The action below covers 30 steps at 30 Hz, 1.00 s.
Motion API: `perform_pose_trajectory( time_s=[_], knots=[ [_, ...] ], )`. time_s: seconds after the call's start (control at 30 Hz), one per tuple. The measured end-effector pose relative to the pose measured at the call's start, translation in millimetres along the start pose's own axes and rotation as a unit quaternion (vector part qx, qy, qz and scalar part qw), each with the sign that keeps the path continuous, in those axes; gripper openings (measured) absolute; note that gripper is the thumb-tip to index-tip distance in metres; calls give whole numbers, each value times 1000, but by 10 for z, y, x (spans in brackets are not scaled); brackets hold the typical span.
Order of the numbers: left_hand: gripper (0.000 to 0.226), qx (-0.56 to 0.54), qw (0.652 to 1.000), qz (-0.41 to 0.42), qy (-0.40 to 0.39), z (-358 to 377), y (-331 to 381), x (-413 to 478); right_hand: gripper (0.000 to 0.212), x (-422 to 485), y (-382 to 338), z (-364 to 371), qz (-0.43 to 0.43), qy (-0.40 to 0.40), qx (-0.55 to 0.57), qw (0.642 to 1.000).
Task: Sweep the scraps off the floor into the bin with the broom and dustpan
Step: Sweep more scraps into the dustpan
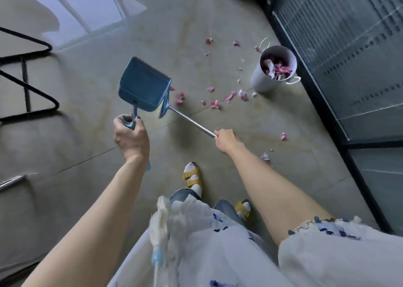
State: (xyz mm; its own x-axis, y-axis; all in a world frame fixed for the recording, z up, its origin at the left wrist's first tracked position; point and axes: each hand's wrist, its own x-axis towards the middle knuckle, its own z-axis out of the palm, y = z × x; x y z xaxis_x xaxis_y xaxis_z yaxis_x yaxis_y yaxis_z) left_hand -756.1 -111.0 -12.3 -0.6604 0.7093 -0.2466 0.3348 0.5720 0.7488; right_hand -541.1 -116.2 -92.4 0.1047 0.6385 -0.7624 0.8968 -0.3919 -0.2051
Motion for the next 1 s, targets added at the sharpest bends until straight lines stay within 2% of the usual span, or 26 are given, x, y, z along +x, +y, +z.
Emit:
perform_pose_trajectory(
  time_s=[0.1, 0.23, 0.5, 0.73, 0.83, 1.0],
  knots=[
    [16, 3, 1000, 0, -9, -10, 10, 165, 34, 45, -196, 78, 21, 1, -22, 1000],
    [12, 24, 999, -11, -31, 58, 34, 264, 36, 8, -47, 56, 63, -18, -15, 998],
    [18, 18, 997, -41, -63, 227, 167, 91, 44, -608, 1219, 39, 201, -18, 73, 977],
    [14, 36, 993, -29, -110, 451, 174, -292, 43, -1304, 2214, 296, 341, 44, 172, 923],
    [14, 39, 990, -20, -131, 538, 160, -442, 40, -1491, 2436, 367, 368, 64, 179, 910],
    [12, 44, 985, -3, -164, 702, 162, -740, 36, -1733, 2644, 456, 353, 87, 233, 902]
  ],
)
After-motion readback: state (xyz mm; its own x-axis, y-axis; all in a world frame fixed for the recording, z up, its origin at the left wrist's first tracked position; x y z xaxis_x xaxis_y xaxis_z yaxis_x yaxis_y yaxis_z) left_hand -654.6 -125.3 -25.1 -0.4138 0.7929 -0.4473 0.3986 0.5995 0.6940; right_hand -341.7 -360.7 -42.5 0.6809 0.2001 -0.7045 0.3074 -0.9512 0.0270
